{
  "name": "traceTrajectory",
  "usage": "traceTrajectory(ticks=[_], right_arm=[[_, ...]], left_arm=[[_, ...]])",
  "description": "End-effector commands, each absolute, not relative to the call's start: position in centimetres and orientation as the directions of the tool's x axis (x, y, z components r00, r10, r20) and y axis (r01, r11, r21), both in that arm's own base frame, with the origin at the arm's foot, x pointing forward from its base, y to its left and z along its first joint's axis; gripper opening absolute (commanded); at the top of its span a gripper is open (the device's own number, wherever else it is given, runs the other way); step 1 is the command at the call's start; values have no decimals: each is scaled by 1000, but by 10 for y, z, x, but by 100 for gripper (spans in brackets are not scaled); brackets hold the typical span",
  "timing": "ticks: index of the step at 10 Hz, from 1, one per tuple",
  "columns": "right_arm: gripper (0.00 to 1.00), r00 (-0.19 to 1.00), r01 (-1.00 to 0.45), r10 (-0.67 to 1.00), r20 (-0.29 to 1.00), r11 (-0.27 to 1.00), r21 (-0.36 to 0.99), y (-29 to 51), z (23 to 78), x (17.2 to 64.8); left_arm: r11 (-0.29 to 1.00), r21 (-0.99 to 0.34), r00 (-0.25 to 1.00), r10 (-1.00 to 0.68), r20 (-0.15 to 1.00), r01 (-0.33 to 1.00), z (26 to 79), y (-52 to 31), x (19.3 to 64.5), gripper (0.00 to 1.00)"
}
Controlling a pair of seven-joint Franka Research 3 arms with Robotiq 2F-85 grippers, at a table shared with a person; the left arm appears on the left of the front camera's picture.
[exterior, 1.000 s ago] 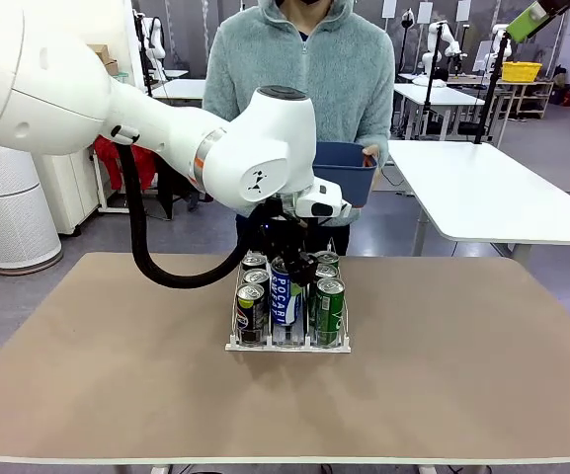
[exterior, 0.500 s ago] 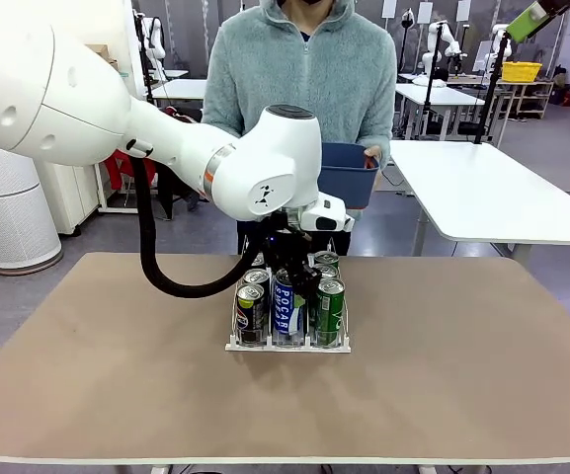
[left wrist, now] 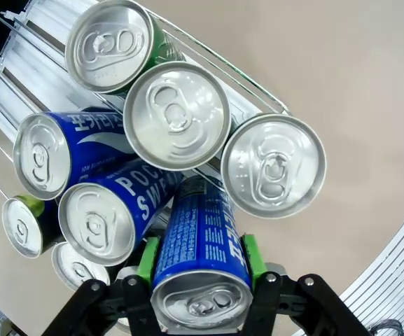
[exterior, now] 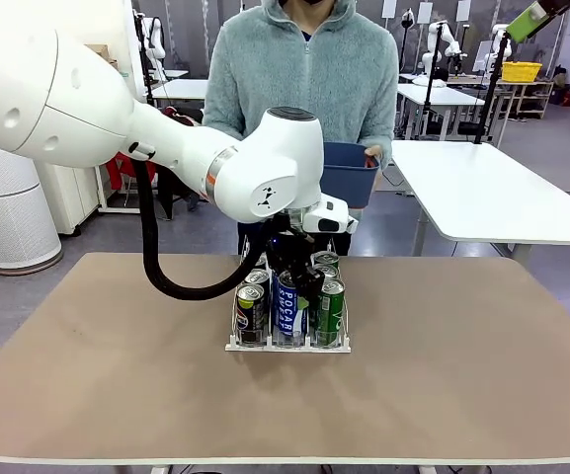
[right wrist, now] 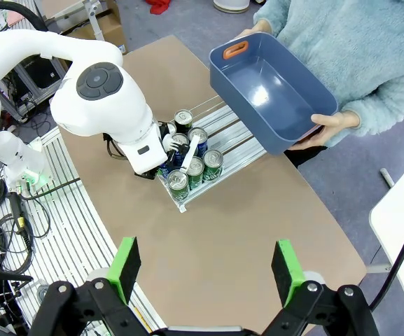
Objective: Fill the beverage cans into the dispenser.
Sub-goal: Place the picked Ionic drink in the line of the Automatic Can Dispenser with the same cans.
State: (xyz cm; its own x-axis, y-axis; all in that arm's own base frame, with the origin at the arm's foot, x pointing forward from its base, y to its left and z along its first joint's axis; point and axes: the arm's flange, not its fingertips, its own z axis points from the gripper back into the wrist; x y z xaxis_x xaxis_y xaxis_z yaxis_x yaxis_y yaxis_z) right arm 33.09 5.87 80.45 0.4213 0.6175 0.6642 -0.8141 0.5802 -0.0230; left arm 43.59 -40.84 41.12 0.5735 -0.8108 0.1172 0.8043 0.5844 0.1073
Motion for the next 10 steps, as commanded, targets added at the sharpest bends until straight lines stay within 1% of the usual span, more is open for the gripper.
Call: traceTrajectory(ticks=[1, 4, 5, 6, 7, 8, 9, 10], right_arm=[[100, 428, -810, 614, 663, 586, -20, 60, 801, 328], [100, 428, -810, 614, 663, 586, -20, 60, 801, 328], [100, 428, -810, 614, 663, 586, -20, 60, 801, 328], [100, 428, -810, 614, 663, 586, -20, 60, 801, 328], [100, 428, -810, 614, 663, 586, -20, 60, 801, 328], [100, 428, -810, 614, 663, 586, -20, 60, 801, 328], [100, 428, -810, 614, 663, 586, -20, 60, 801, 328], [100, 428, -810, 614, 663, 586, -20, 60, 801, 328]], left_arm=[[580, 102, 571, -814, 105, 808, 408, -407, 433, 57], [572, 76, 562, -819, 118, 817, 396, -411, 431, 57], [574, 56, 566, -816, 118, 817, 396, -411, 431, 60], [578, 40, 571, -813, 111, 815, 395, -409, 431, 72], [574, 42, 567, -816, 111, 818, 395, -407, 430, 80], [578, 48, 570, -813, 118, 815, 399, -407, 429, 92], [583, 59, 574, -810, 119, 811, 403, -408, 426, 100], [586, 66, 577, -808, 122, 807, 407, -407, 423, 100]])
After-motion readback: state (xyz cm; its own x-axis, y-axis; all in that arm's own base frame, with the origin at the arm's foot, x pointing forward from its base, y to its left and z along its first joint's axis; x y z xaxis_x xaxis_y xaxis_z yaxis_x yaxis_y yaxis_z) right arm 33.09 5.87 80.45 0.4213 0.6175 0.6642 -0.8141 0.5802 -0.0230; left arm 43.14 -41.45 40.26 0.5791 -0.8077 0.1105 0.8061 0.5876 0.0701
